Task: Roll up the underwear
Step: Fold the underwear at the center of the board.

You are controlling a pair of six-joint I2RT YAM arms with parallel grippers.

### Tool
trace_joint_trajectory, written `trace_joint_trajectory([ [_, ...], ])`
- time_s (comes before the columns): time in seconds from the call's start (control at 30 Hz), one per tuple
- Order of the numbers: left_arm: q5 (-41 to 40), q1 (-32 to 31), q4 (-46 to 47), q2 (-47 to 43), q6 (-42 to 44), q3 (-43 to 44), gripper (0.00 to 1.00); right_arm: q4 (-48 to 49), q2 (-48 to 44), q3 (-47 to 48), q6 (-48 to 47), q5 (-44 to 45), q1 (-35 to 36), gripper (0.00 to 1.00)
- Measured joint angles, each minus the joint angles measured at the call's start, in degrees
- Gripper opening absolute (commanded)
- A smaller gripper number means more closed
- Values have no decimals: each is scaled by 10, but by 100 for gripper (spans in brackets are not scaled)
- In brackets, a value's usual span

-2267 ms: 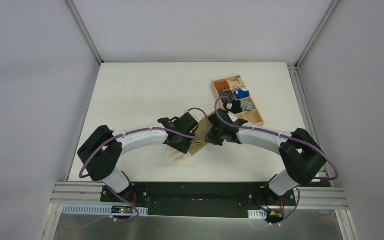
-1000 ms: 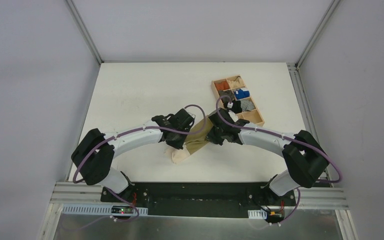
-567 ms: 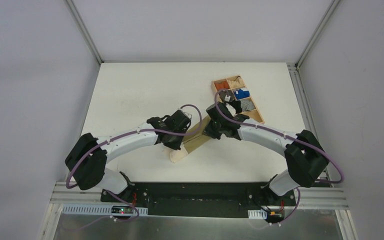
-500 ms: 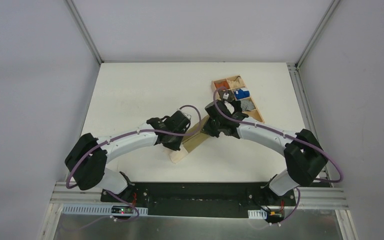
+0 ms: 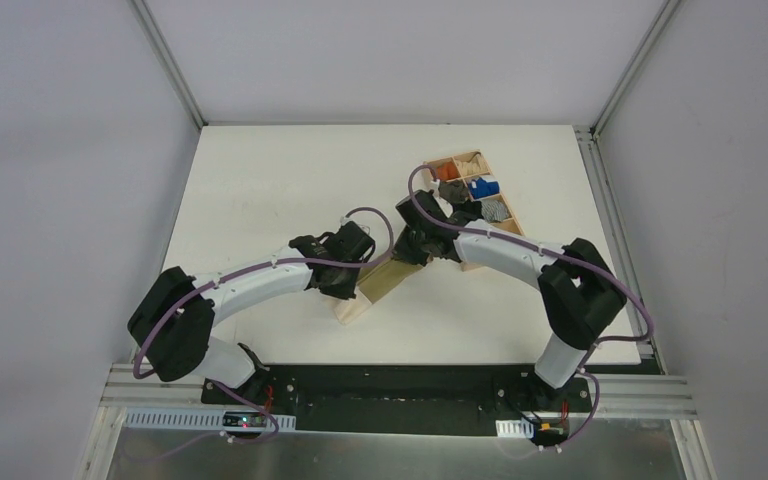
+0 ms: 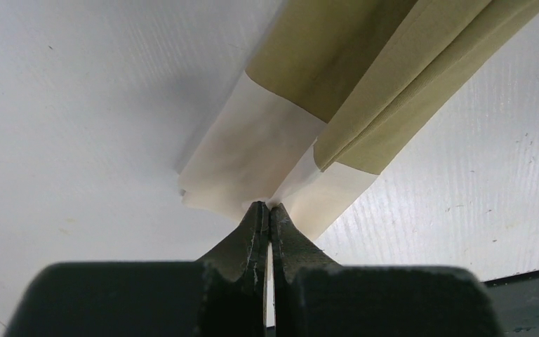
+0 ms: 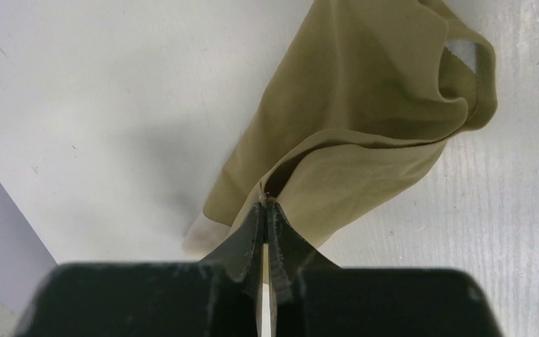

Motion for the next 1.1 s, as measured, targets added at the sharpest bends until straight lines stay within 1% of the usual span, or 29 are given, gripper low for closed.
trace_joint_trajectory([
  [0.6,-19,10,0,19,-6,1,0,0,74,36,-6,-23,-11,0],
  [0.63,-19,11,0,19,-6,1,5,0,79,40,-6,-24,-11,0],
  [0.67,-22,13,0,19,-7,1,9,-1,85,44,-6,-25,-11,6],
  [0.7,-24,15,-1,19,-8,1,15,0,90,49,-6,-26,-12,17],
  [0.77,-28,19,-2,19,-9,1,23,0,100,58,-7,-29,-12,35],
  [0.83,-30,23,-12,19,-10,2,29,0,104,64,-8,-28,-14,49],
  [0.87,-30,23,-18,19,-9,2,31,0,105,66,-10,-28,-16,54],
  [0.93,-32,30,-33,18,-10,8,38,1,104,69,-10,-27,-20,59],
  [1.03,-35,39,-55,4,-11,24,47,3,97,69,-15,-26,-27,60],
  [1.1,-41,49,-68,-14,-17,38,49,2,78,65,-16,-21,-32,57],
])
